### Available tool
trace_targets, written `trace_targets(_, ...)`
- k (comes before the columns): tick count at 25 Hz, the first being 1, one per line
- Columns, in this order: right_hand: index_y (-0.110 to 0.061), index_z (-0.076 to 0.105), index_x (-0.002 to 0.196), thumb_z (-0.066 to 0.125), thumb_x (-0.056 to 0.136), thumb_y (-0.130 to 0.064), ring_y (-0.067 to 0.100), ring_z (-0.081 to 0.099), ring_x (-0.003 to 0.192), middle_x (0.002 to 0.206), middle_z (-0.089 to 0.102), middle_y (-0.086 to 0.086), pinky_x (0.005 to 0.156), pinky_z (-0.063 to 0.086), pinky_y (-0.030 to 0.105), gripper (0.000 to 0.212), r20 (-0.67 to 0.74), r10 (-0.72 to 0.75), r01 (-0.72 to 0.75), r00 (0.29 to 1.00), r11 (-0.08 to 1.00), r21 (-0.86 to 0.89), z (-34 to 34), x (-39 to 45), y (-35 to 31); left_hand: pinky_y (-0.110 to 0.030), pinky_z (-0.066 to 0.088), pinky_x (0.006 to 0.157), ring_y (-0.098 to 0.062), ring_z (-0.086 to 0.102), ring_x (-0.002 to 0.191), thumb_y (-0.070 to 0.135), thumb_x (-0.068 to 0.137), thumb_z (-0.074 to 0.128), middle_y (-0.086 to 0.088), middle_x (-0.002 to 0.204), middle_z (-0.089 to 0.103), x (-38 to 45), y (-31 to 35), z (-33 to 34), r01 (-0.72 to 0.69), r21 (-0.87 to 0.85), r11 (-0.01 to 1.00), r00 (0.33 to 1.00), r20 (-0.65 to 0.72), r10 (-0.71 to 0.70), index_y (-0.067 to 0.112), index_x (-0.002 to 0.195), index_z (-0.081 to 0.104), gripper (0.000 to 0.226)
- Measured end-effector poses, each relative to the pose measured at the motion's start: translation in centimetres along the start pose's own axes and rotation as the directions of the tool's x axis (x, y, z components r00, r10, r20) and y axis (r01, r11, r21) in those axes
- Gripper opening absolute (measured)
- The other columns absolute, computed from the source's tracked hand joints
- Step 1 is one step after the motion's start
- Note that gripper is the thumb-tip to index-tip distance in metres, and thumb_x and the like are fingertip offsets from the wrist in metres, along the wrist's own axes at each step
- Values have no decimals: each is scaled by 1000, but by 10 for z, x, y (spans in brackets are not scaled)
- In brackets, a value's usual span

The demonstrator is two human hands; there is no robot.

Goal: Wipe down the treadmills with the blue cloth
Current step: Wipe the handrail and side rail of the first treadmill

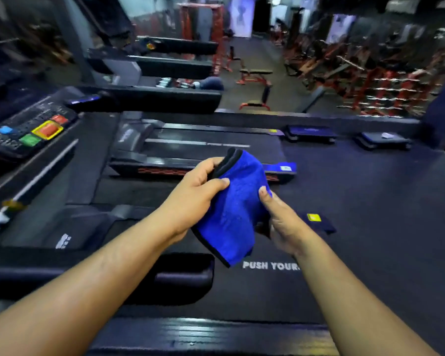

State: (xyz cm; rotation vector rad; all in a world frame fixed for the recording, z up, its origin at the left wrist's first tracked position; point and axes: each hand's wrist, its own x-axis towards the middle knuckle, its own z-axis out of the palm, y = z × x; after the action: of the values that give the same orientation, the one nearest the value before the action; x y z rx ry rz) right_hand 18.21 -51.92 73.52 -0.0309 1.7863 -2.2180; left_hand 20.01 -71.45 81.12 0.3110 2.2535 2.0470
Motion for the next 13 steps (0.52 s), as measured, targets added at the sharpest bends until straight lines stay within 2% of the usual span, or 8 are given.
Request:
trace_targets(2,-17,54,136,67,86,-36,30,59,124,134,63,9,105,44,53,55,148,-13,-10,989,988,153,-6,14,-7,-33,48,102,-10,64,111,11,97,56,7,119,70,-3,-13,4,-22,99,995,993,-109,33,25,125,59,32)
trace_targets(4,-15,65,120,71,82,-18,32,64,115,124,68,15,100,48,52,39,244,-34,-16,969,980,198,-11,24,-16,-43,45,107,-11,62,116,32,92,58,11,122,68,-19,-27,15,34,338,940,956,-285,69,31,129,55,37)
trace_targets(5,-17,69,111,72,80,-13,32,67,107,118,70,15,96,49,53,31,243,-54,12,969,985,170,-11,29,-18,-46,44,107,-10,62,116,45,89,56,14,121,68,-27,-34,18,95,479,873,940,-332,80,34,130,52,43)
trace_targets(6,-19,70,101,73,78,-10,31,68,100,111,72,14,93,50,53,25,259,-72,41,963,991,124,-8,35,-22,-50,41,107,-10,62,116,55,87,52,14,121,68,-37,-39,21,197,635,747,911,-399,100,37,130,50,47)
trace_targets(8,-19,68,91,73,77,-11,27,65,89,96,70,11,86,51,49,17,316,-127,125,940,992,25,4,47,-27,-61,25,115,-12,52,129,63,90,46,14,131,62,-55,-45,30,442,767,466,790,-578,202,36,130,53,48)
trace_targets(9,-16,66,92,73,77,-14,23,63,86,93,68,8,83,50,45,16,339,-168,192,926,981,-39,12,53,-27,-65,15,116,-13,40,139,62,91,45,11,141,54,-62,-46,33,531,722,444,707,-666,237,36,132,53,49)
trace_targets(10,-15,63,93,72,79,-18,19,61,84,91,66,5,81,49,42,17,358,-208,258,910,961,-99,23,57,-24,-66,6,116,-14,25,147,61,93,44,9,153,41,-67,-49,38,590,646,485,613,-749,251,33,137,50,52)
trace_targets(13,-15,60,100,67,85,-22,8,60,89,96,65,-4,86,47,32,18,542,-279,433,793,883,-180,57,50,3,-59,-12,115,-15,-9,153,61,96,32,3,167,3,-71,-62,43,632,474,613,380,-879,288,27,154,28,67)
